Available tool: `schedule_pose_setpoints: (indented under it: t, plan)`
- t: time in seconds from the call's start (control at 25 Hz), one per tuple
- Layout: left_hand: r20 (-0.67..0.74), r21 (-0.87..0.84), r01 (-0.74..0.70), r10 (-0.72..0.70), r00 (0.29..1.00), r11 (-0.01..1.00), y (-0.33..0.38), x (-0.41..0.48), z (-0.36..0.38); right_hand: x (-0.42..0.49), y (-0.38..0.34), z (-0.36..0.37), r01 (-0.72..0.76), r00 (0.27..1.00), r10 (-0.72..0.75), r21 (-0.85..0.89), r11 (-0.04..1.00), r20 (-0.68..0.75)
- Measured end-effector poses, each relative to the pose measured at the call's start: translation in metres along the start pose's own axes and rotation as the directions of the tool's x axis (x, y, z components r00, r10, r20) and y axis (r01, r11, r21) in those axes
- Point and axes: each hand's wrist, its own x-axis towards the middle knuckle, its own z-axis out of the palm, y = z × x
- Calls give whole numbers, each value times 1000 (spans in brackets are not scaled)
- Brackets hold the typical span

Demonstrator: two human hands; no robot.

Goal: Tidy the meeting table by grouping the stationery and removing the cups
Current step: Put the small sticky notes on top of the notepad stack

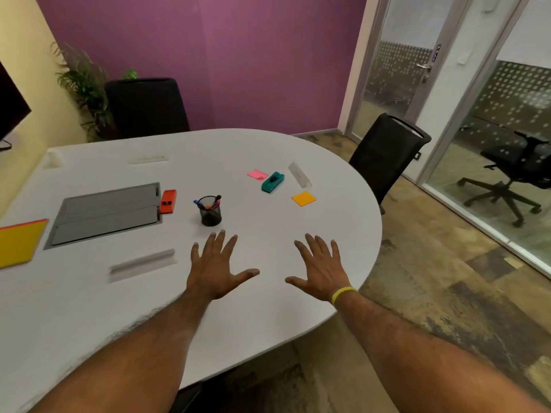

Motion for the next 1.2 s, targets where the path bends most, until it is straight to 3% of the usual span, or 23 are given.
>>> schedule_pose_setpoints:
  t: [0.6,0.88,1.2]
  plan:
    - [117,-41,48,-43,992,998,8,207,58,177,100,40,-85,987,78,51,995,138]
    - [92,-147,170,-158,983,974,38,281,89,278,160,80,-36,976,15,93,995,219]
    - [194,-141,394,-364,911,908,79,349,139,427,241,127,-37,958,-16,178,983,286]
